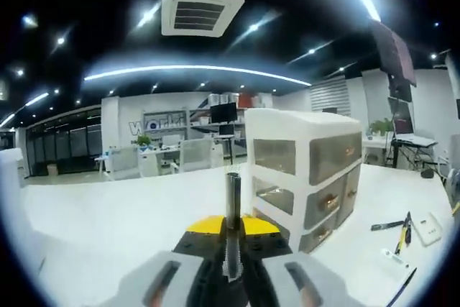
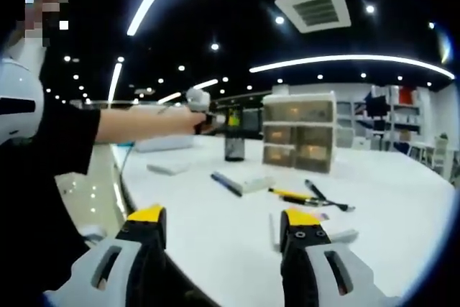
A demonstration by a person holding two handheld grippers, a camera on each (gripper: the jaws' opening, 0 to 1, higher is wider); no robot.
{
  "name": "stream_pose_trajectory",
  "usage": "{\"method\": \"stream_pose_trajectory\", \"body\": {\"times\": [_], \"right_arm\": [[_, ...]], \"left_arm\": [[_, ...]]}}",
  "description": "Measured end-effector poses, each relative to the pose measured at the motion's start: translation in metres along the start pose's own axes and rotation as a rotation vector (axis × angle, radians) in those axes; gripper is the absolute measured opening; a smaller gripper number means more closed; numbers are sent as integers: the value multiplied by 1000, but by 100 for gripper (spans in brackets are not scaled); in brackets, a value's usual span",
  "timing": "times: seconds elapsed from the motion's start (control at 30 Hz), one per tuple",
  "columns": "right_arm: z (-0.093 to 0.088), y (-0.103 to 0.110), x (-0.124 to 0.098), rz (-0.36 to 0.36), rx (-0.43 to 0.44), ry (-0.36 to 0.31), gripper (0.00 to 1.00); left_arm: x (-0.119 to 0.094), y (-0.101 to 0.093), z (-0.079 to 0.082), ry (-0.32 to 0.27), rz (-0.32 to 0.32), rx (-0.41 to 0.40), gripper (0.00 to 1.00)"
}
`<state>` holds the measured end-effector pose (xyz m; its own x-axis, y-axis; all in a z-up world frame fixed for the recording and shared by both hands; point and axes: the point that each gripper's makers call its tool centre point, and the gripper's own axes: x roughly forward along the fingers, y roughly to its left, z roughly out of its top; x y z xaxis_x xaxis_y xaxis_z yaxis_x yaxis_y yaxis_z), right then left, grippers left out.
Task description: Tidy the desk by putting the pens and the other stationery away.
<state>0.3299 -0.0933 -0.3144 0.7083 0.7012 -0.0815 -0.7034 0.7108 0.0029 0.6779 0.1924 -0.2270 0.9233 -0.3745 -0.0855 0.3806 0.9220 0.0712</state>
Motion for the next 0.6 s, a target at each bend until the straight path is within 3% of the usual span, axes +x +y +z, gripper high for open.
{"method": "stream_pose_trajectory", "body": {"times": [0.2,0.37,0.6], "right_arm": [[4,3,-1,3,-11,-5,60],[5,6,-1,6,-17,-3,60],[9,12,1,16,-24,-7,60]], "left_arm": [[-3,-5,-7,4,4,9,8],[-2,3,-8,12,11,13,9],[-11,2,-6,6,18,39,23]]}}
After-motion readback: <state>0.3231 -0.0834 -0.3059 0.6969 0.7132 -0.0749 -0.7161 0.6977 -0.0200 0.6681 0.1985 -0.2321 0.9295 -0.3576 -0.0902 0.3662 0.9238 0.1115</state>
